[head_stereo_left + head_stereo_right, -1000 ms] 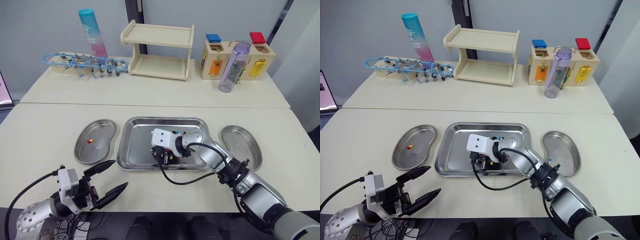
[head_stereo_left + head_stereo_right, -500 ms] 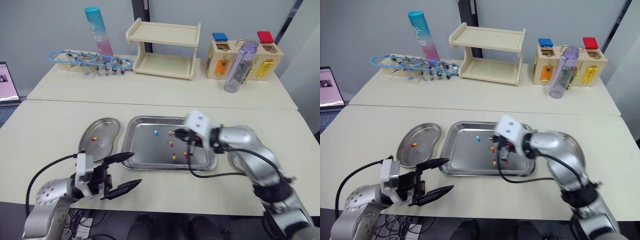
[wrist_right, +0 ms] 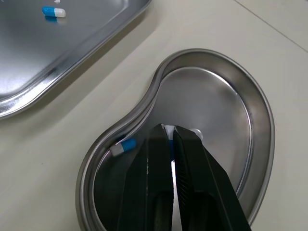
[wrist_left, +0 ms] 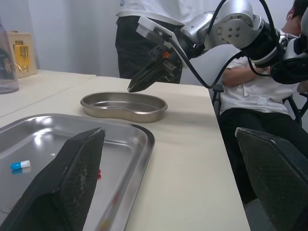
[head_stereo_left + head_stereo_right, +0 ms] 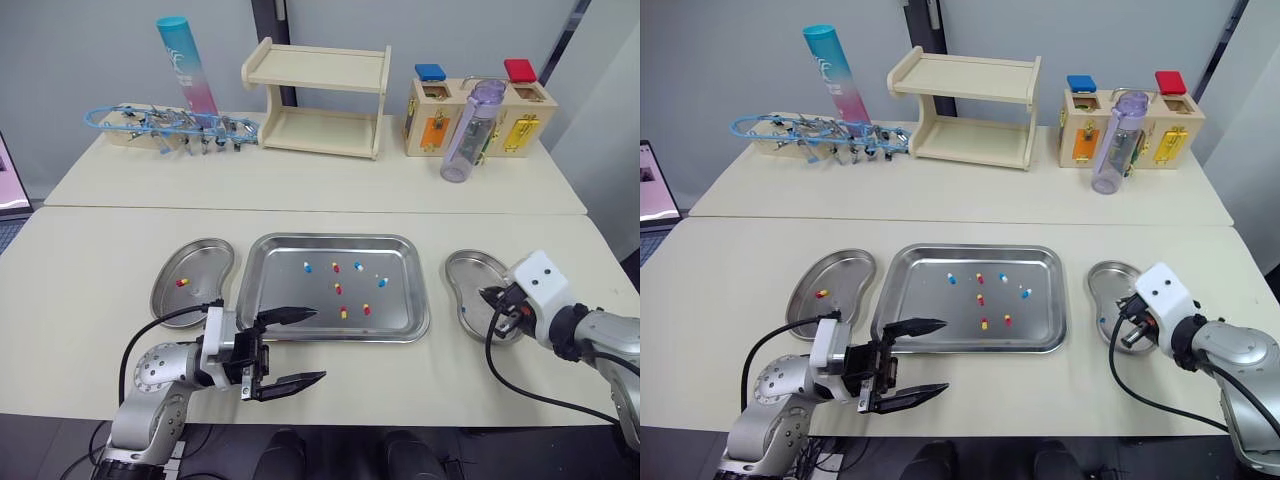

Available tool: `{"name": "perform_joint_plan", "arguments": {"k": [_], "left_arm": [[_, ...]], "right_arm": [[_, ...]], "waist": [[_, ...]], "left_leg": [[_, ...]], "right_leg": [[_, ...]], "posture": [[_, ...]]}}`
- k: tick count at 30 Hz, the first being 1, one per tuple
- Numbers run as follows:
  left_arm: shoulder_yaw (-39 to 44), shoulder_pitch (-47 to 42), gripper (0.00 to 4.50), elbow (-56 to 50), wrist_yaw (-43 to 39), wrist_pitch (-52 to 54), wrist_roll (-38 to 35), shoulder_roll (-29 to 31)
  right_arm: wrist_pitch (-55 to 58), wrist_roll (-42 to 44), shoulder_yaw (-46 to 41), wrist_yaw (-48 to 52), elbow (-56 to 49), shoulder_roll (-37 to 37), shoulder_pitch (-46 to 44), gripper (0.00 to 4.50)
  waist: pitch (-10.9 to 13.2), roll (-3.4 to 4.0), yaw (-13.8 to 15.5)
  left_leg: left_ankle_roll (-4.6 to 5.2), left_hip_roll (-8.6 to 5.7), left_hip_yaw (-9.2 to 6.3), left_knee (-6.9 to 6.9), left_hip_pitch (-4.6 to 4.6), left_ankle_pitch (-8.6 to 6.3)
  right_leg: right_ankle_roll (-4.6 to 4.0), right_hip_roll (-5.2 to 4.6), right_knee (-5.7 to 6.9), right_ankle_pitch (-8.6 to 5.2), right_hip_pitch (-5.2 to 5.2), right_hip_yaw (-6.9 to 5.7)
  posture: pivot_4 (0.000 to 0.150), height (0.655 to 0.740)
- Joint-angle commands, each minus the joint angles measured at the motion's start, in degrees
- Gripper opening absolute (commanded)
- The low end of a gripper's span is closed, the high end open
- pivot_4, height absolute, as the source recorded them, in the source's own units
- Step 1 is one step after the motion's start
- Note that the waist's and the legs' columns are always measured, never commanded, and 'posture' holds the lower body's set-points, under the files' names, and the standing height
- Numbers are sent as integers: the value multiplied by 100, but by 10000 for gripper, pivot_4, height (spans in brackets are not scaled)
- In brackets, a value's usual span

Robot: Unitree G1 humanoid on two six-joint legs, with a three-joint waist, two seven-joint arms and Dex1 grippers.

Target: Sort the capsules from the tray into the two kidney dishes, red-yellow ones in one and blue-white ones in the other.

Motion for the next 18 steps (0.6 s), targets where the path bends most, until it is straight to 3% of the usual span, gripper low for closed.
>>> {"name": "perform_joint_plan", "arguments": {"k": [1,2,5,15,18], "left_arm": [[-32,94,45000,-139,88,-176,18,-61],[-30,121,45000,-150,107,-190,25,-68],[-30,205,45000,-181,174,-220,39,-61],[26,295,45000,-238,470,-268,84,-63],[59,343,45000,-256,591,-251,109,-13]], "right_arm": [[-218,-40,-49,-260,52,-53,90,291],[-244,-36,-52,-298,83,-71,112,291],[-341,-8,-142,-382,192,-119,164,7674],[-858,447,-688,-165,328,-193,203,37660],[-1131,549,-807,-56,378,-278,215,37660]], "waist": [[0,0,3],[0,0,7],[0,0,17],[0,0,45],[0,0,46]], "left_leg": [[0,0,0,0,0,0],[0,0,0,0,0,0],[0,-1,0,0,-1,0],[0,-1,0,0,0,0],[0,-1,0,0,0,0]], "right_leg": [[0,0,0,0,0,0],[0,0,0,0,0,-1],[0,0,-1,0,0,0],[0,0,-2,0,3,-1],[0,-1,-2,0,3,-1]], "posture": [[1500,7400],[1500,7400],[1500,7400],[1500,7400],[1500,7400]]}}
